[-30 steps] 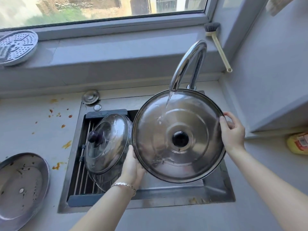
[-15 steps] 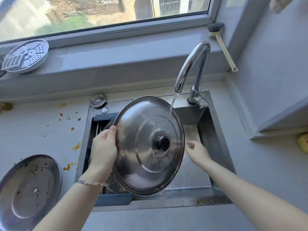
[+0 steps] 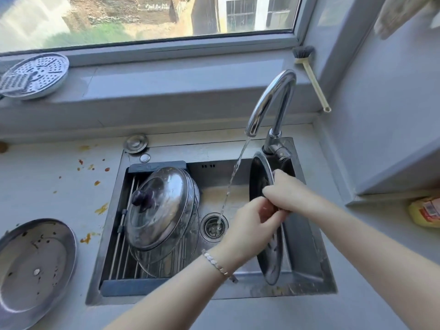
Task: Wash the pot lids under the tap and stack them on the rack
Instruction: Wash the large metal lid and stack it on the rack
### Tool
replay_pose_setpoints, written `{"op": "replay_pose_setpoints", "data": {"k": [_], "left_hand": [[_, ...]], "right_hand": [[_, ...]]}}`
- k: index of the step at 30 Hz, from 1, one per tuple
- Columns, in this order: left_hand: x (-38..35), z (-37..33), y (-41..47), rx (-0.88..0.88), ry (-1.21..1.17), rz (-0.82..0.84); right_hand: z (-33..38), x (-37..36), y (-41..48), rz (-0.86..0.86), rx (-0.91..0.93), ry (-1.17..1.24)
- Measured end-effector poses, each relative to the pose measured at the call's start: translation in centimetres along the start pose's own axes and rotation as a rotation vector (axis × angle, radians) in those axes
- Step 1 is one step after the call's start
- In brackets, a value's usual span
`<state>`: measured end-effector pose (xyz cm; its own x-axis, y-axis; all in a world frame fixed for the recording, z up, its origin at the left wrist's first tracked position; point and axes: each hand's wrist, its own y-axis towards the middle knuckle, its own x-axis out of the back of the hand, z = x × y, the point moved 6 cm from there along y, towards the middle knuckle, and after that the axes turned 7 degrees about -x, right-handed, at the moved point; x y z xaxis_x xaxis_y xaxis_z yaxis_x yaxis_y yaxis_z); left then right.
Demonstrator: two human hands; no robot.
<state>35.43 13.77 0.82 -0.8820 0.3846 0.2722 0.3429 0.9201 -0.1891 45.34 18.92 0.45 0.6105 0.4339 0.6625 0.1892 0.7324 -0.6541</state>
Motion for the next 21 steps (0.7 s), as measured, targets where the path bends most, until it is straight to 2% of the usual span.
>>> {"op": "replay_pose_setpoints", "data": {"k": [1,3,5,7,10,11,13,16,21], "left_hand": [[0.1,0.4,0.0,-0.004,-0.005,0.033],[1.5,2.4,0.1,0.053,0.005,-0.019],[3.7,5.3,0.0,0.22,0.012,-0.158],[5.1,8.7,-0.6,0.446,0.03,-0.209],[5.7,12.2,-2.1,0.743,-0.255,-0.284],[5.7,12.4,-2.5,0.786,-0.342,-0.279],[5.9,13.0,-2.4,0.757,-0.482,-0.241],[8.0,10.5,-1.8,0.605,-0.576,-0.398],[13.1,5.7,-1.9,0.312,-0.267,-0.521]], "right_hand": [[-0.6,0.7,0.0,-0.065,0.027,-0.018],[-2.2,1.7,0.1,-0.113,0.068,0.041],[-3.5,3.0,-0.1,-0.119,0.082,0.155],[-5.1,4.9,0.0,-0.134,0.036,0.365],[-8.4,6.2,0.8,-0.067,-0.108,0.711],[-9.1,6.2,0.9,-0.019,-0.141,0.803],[-10.3,5.1,1.4,0.093,-0.193,0.943],[-11.5,1.2,2.1,0.266,-0.278,1.09],[-11.3,-7.8,2.9,0.53,-0.299,1.234]]}}
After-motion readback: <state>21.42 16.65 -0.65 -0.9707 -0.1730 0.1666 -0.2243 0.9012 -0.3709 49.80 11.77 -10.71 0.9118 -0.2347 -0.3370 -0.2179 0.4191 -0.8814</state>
